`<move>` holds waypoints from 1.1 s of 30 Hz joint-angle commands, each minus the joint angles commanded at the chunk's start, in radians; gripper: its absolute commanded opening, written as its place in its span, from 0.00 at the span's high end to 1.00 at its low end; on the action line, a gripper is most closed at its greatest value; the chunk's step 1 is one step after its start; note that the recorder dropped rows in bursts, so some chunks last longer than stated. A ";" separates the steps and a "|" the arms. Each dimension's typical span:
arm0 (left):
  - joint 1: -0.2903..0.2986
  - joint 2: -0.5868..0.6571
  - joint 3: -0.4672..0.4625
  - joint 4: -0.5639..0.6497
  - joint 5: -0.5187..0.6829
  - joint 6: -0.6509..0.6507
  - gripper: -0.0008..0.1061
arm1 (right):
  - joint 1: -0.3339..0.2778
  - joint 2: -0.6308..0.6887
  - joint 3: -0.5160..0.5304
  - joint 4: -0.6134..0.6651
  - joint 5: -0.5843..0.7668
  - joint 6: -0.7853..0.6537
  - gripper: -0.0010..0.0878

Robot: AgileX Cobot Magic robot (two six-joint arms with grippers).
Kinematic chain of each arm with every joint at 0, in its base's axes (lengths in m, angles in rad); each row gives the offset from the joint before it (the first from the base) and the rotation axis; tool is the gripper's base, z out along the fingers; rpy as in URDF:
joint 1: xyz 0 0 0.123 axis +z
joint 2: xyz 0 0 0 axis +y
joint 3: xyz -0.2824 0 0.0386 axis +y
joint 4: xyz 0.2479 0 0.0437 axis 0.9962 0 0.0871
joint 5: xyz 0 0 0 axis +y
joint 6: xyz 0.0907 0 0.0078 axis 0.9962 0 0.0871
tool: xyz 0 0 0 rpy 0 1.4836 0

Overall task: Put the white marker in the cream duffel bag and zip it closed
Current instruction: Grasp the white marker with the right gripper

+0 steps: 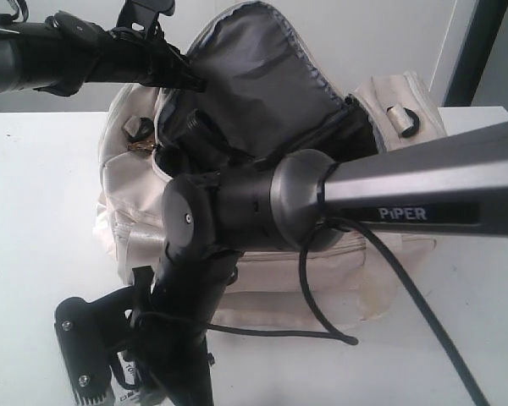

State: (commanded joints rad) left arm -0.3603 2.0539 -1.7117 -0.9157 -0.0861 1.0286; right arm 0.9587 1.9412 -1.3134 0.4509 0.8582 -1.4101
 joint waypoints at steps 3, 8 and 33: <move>0.000 0.000 0.000 0.000 0.000 0.000 0.99 | 0.000 -0.017 0.000 0.000 0.023 0.000 0.99; 0.000 0.000 0.000 0.000 0.000 0.000 0.99 | 0.000 -0.049 0.000 0.000 0.048 0.002 0.99; 0.000 0.000 0.000 0.000 0.000 0.000 0.99 | 0.000 -0.216 0.000 -0.024 0.248 0.142 0.99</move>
State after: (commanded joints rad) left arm -0.3603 2.0539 -1.7117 -0.9157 -0.0861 1.0286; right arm 0.9587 1.7251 -1.3134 0.4271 1.1060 -1.2677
